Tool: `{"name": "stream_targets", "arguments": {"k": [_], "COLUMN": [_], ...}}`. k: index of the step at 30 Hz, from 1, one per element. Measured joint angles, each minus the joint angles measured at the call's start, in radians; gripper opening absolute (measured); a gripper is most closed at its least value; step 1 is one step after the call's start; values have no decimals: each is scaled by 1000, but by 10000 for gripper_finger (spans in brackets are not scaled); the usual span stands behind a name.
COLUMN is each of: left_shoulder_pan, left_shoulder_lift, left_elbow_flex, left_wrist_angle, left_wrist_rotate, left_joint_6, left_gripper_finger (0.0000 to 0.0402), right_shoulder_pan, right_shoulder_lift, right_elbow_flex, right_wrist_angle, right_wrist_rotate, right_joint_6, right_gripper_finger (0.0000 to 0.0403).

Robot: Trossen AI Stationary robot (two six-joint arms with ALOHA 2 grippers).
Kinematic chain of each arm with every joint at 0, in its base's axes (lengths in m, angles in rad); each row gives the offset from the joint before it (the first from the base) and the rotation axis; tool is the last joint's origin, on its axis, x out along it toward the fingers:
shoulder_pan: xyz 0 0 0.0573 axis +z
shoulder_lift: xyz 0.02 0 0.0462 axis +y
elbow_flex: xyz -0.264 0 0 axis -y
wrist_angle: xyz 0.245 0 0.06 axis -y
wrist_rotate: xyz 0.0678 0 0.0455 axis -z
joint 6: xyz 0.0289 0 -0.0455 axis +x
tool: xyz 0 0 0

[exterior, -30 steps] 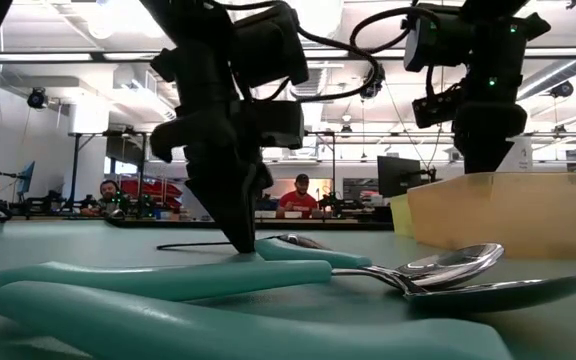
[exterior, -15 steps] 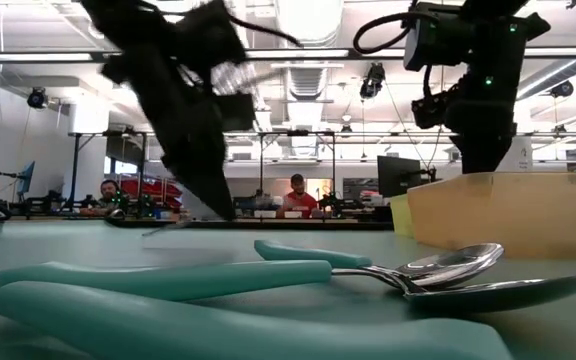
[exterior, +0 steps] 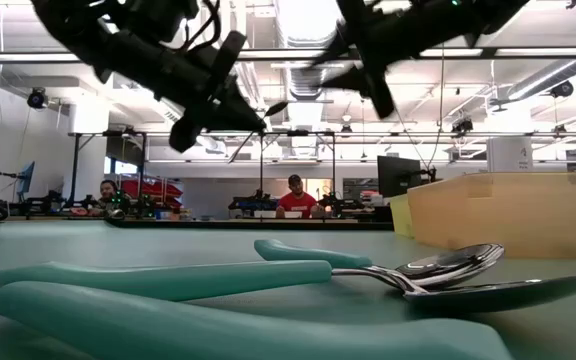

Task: Sort silverware by color (type)
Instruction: Put the black spoon into the yellow bin

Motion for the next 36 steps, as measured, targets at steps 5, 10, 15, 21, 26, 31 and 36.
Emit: {"name": "stream_targets", "arguments": {"k": [5,10,15,21,26,31,36], "left_shoulder_pan": [15,25,67,111,123,124,134], "left_shoulder_lift": [25,31,24,24,30,46,46], "left_elbow_flex": [96,163,194,198,199,213,215], "left_wrist_angle": [-6,-35,-69,-15,-8,-15,-15], "left_wrist_rotate": [-1,26,107,218,288,323,325], "left_joint_6": [14,101,171,231,255,283,304], "left_gripper_finger": [0,0,0,0,0,0,0], "right_shoulder_pan": [-17,-33,-37,-41,-51,-58,-57], "right_shoulder_lift": [34,51,61,64,69,83,89], "right_elbow_flex": [6,15,16,16,16,16,16], "right_wrist_angle": [278,278,286,275,280,283,284], "right_wrist_rotate": [27,33,37,121,138,137,136], "right_joint_6": [-3,-3,-3,-3,-4,-3,-4], "right_gripper_finger": [124,155,183,185,182,178,141]}}
